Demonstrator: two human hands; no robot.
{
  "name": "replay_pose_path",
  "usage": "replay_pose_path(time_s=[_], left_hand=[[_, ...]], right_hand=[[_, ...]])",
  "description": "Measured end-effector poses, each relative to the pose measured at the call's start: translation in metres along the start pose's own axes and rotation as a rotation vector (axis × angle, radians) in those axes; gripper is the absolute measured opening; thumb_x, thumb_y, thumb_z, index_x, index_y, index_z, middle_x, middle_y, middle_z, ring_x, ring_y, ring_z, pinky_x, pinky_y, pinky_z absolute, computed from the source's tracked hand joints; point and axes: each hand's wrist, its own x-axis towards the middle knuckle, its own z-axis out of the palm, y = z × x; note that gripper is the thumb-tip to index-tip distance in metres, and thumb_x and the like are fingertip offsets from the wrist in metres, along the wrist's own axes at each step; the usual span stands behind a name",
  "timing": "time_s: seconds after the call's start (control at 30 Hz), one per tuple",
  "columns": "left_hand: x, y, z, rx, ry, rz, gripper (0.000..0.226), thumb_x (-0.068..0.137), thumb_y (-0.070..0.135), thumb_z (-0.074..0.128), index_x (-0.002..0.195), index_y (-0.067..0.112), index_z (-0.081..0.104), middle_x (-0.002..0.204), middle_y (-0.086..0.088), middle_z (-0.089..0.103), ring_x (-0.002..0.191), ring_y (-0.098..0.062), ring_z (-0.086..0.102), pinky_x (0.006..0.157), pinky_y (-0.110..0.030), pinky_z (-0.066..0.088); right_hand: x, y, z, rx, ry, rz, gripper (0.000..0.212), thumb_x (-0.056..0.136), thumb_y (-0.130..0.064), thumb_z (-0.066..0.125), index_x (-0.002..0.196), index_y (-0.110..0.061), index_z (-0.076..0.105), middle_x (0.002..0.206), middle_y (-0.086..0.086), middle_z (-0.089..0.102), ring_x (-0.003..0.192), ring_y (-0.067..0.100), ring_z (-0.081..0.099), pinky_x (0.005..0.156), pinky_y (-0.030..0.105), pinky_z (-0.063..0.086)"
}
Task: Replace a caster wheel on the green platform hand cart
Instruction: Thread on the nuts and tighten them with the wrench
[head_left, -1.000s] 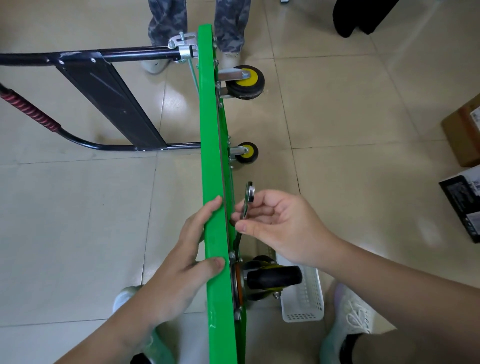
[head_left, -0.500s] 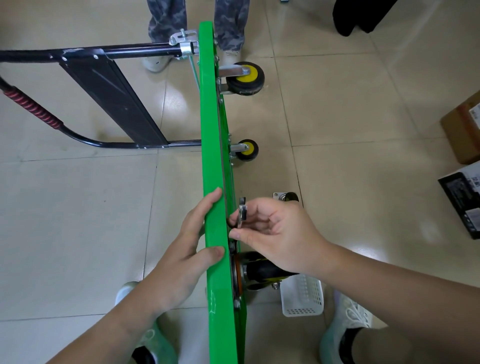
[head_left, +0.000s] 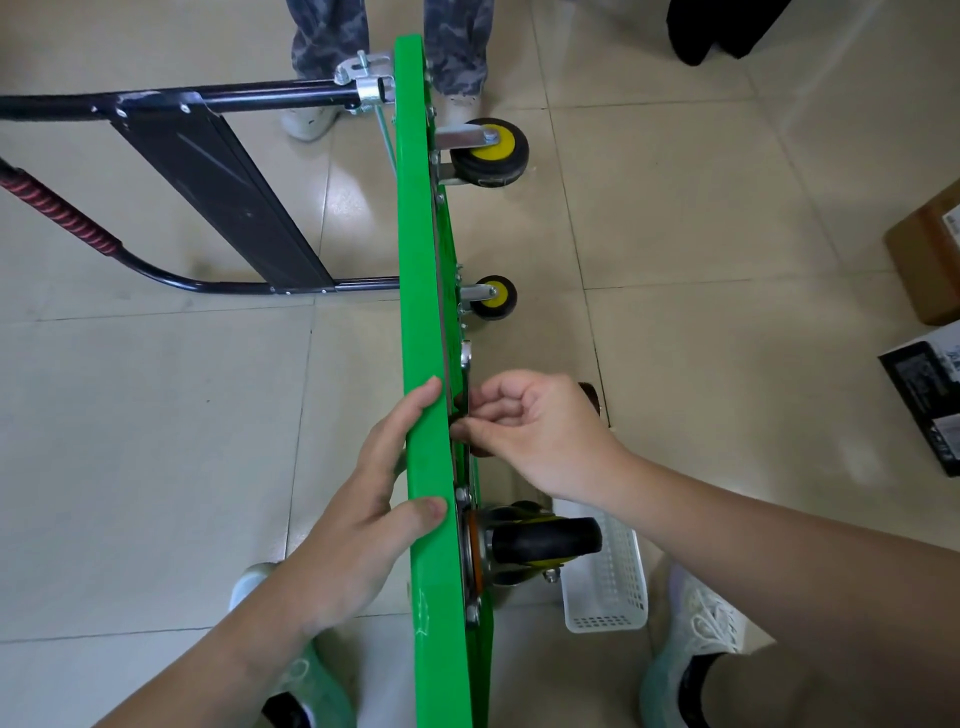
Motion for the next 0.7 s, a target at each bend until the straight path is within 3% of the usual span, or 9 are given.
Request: replay_pose_path(time_s=[0.17, 0.27, 0.37, 0.47, 0.6, 0.7], left_hand=[[-0.001, 0.0, -0.002, 0.008, 0.006, -0.008, 0.082, 0.077, 0.04, 0.062, 0.148, 0.065, 0.029, 0.16, 0.018, 0.035, 0.146, -0.016, 0.039, 0.12, -0.056, 0.033], [-0.001, 0.001, 0.0, 0.014, -0.005, -0.001, 0.082, 0.076, 0.041, 0.061, 0.147, 0.066, 0.028, 0.16, 0.019, 0.035, 0.145, -0.014, 0.04, 0.119, -0.053, 0.035], [-0.001, 0.0, -0.001, 0.0, -0.007, 0.003, 0.082, 0.075, 0.042, 0.06, 0.145, 0.069, 0.028, 0.158, 0.025, 0.033, 0.144, -0.009, 0.041, 0.114, -0.039, 0.042], [-0.001, -0.001, -0.002, -0.025, -0.016, -0.004, 0.081, 0.075, 0.043, 0.061, 0.144, 0.07, 0.028, 0.158, 0.026, 0.032, 0.142, -0.005, 0.042, 0.099, -0.022, 0.051], [-0.001, -0.003, -0.002, -0.045, -0.022, -0.014, 0.081, 0.077, 0.037, 0.063, 0.144, 0.069, 0.029, 0.159, 0.023, 0.031, 0.142, -0.007, 0.042, 0.095, -0.019, 0.052], [0.0, -0.003, -0.002, -0.034, -0.027, -0.013, 0.084, 0.084, 0.019, 0.062, 0.144, 0.068, 0.03, 0.16, 0.022, 0.031, 0.142, -0.004, 0.041, 0.093, -0.016, 0.051]], right_hand=[[0.011, 0.006, -0.002, 0.039, 0.003, 0.058, 0.018, 0.08, -0.004, 0.079, 0.091, -0.016, 0.07, 0.076, -0.003, 0.076, 0.075, 0.009, 0.073, 0.072, 0.021, 0.058], [0.023, 0.018, -0.003, 0.068, 0.007, 0.157, 0.019, 0.082, -0.009, 0.079, 0.098, -0.012, 0.07, 0.083, 0.003, 0.078, 0.079, 0.015, 0.074, 0.077, 0.032, 0.06], [0.035, 0.031, -0.006, 0.129, -0.003, 0.3, 0.022, 0.083, -0.011, 0.078, 0.102, -0.008, 0.067, 0.089, 0.009, 0.077, 0.08, 0.021, 0.075, 0.079, 0.036, 0.062], [0.04, 0.048, -0.005, 0.151, -0.024, 0.423, 0.034, 0.084, -0.015, 0.078, 0.111, 0.002, 0.064, 0.097, 0.017, 0.075, 0.084, 0.031, 0.074, 0.085, 0.042, 0.061], [0.04, 0.067, -0.002, 0.226, -0.022, 0.542, 0.05, 0.081, -0.018, 0.082, 0.117, 0.008, 0.06, 0.092, 0.018, 0.074, 0.075, 0.024, 0.072, 0.073, 0.031, 0.061], [0.041, 0.071, -0.002, 0.277, -0.031, 0.575, 0.046, 0.081, -0.016, 0.081, 0.115, 0.008, 0.062, 0.091, 0.016, 0.073, 0.073, 0.021, 0.072, 0.07, 0.029, 0.061]])
